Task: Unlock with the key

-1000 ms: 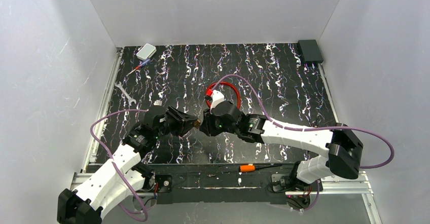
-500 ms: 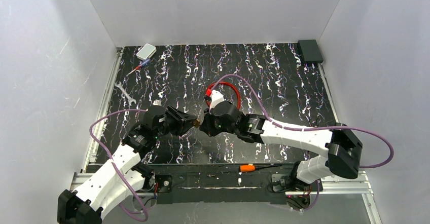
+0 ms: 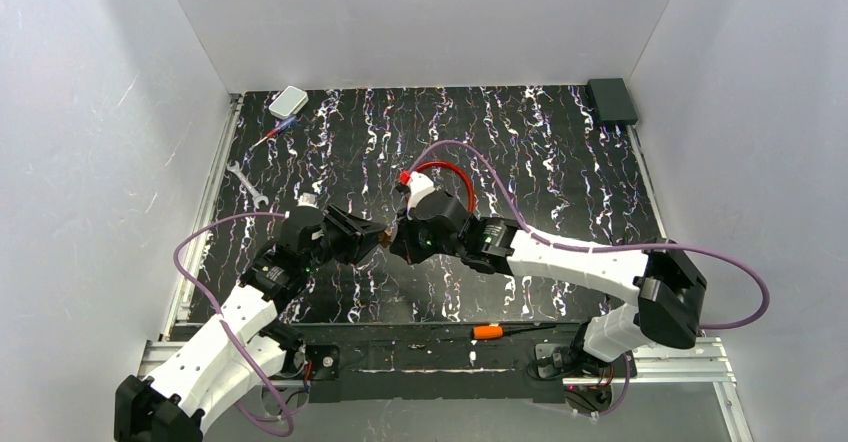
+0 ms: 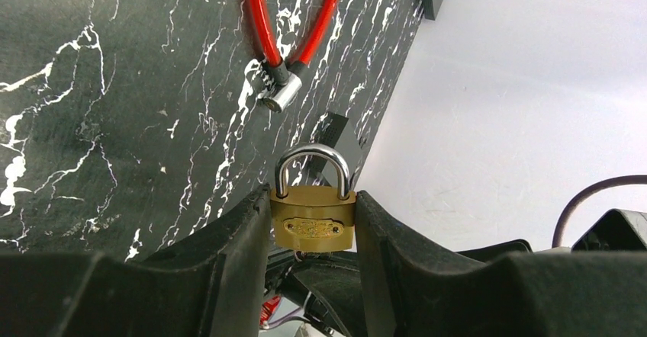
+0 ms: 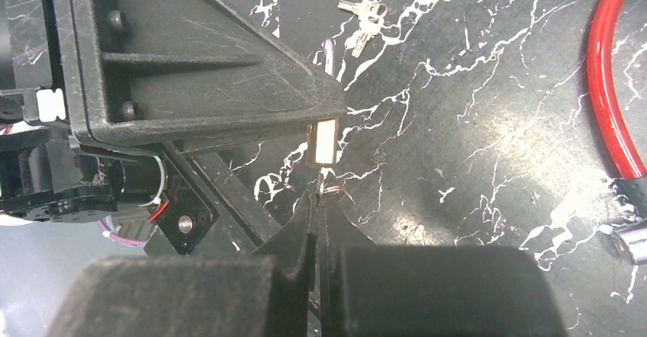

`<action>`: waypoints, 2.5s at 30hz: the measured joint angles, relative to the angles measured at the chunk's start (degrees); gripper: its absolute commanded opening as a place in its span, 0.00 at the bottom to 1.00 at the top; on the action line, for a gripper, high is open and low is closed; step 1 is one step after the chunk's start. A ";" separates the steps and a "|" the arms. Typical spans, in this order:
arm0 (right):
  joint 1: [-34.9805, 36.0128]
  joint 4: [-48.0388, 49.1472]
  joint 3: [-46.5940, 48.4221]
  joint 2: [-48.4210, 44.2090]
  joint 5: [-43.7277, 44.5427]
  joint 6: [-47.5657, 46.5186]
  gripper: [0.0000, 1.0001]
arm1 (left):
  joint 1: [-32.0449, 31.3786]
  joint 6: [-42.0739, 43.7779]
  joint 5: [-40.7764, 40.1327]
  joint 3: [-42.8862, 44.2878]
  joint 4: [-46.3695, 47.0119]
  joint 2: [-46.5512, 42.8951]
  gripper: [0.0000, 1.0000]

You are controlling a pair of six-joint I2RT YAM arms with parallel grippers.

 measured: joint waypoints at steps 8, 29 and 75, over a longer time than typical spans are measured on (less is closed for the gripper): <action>-1.40 0.42 1.23 1.57 -2.62 -0.36 0.01 | 0.30 0.10 -1.22 -0.16 0.11 0.00 0.00; -6.27 2.41 1.23 1.55 -14.50 -1.06 0.52 | -0.66 -0.12 -0.12 -1.18 -0.43 -1.70 0.00; -6.55 5.55 -1.59 3.04 -14.77 2.09 0.01 | -0.51 0.65 -1.36 -2.11 -0.92 -2.14 0.00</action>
